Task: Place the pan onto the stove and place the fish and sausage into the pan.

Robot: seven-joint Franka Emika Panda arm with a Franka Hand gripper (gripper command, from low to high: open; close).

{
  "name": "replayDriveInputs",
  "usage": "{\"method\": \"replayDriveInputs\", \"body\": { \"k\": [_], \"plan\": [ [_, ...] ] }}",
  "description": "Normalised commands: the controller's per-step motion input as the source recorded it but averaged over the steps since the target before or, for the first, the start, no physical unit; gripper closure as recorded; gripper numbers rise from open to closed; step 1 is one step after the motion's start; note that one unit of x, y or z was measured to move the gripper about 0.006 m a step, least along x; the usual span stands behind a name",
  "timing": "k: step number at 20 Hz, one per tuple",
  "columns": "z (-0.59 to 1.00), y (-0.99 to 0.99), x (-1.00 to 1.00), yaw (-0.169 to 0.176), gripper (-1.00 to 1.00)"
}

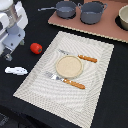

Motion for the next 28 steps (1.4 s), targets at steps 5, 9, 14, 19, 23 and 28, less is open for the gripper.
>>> {"method": "replayDriveInputs", "body": {
  "k": [5,9,14,19,23,28],
  "plan": [
    [-0.32,-0.23,0.05,0.046,-1.0],
    [-0.3,-0.34,0.11,0.039,-1.0],
    [-0.29,-0.23,0.11,0.035,-1.0],
    [-0.24,-0.12,0.15,0.028,-1.0],
    [-0.23,-0.14,0.18,0.02,-1.0],
    [-0.15,-0.22,0.3,0.001,-1.0]
  ]
}}
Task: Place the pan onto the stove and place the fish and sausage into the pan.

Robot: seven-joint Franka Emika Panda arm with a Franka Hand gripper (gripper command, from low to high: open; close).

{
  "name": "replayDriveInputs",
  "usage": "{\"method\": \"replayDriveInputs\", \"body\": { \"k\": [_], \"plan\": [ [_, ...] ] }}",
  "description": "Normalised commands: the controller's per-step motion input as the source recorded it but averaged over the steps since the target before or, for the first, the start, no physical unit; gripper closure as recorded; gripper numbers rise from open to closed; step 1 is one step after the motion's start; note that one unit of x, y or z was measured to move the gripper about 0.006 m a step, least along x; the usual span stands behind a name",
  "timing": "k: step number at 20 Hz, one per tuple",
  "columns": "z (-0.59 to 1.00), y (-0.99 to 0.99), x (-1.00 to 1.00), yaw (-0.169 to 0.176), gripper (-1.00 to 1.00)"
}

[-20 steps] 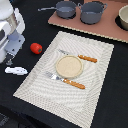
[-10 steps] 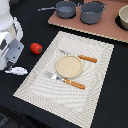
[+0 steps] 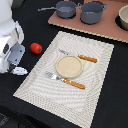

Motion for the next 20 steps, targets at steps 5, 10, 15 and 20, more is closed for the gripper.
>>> {"method": "replayDriveInputs", "body": {
  "k": [5,10,15,20],
  "plan": [
    [-0.24,-0.14,0.21,0.0,-1.0],
    [-0.27,-0.1,0.1,0.0,-1.0],
    [-0.19,-0.18,0.0,0.0,1.0],
    [-0.16,-0.21,0.0,0.0,1.0]
  ]
}}
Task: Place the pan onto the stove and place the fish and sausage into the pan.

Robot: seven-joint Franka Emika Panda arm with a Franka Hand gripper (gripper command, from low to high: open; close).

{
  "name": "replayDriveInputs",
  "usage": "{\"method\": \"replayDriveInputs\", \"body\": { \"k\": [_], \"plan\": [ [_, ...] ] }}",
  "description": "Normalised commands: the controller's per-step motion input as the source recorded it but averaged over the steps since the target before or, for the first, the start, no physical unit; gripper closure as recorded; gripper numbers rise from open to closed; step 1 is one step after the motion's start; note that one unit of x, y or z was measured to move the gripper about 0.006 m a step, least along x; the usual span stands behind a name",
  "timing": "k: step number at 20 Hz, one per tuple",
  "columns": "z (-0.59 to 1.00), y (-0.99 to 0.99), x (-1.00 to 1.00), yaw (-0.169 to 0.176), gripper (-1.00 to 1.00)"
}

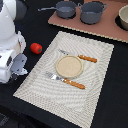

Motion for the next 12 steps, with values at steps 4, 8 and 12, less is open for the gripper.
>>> {"method": "replayDriveInputs", "body": {
  "k": [4,8,12],
  "plan": [
    [-0.17,-0.2,0.0,0.0,1.0],
    [-0.16,-0.13,0.02,0.0,1.0],
    [-0.16,-0.06,0.09,0.001,1.0]
  ]
}}
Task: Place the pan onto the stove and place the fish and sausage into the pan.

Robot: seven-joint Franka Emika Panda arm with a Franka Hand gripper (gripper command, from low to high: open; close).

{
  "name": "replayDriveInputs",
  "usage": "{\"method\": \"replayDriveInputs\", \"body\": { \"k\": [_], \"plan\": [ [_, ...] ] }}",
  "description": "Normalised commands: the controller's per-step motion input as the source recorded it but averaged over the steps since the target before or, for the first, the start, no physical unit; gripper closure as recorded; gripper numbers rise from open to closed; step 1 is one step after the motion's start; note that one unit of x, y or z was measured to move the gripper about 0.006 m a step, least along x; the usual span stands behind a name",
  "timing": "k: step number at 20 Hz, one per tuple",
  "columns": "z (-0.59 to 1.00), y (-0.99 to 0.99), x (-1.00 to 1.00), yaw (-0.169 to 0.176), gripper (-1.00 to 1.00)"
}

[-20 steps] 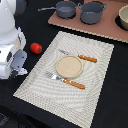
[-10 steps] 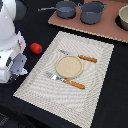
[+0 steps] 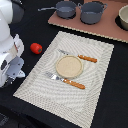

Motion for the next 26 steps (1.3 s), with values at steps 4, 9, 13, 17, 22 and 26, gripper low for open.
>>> {"method": "replayDriveInputs", "body": {
  "k": [4,9,13,17,22,26],
  "plan": [
    [0.43,0.05,0.27,0.0,1.0],
    [1.0,0.53,0.59,0.0,1.0],
    [1.0,0.72,0.69,0.0,1.0],
    [1.0,0.83,0.61,0.0,1.0],
    [0.97,0.84,0.57,0.0,1.0],
    [0.42,0.9,0.34,0.003,1.0]
  ]
}}
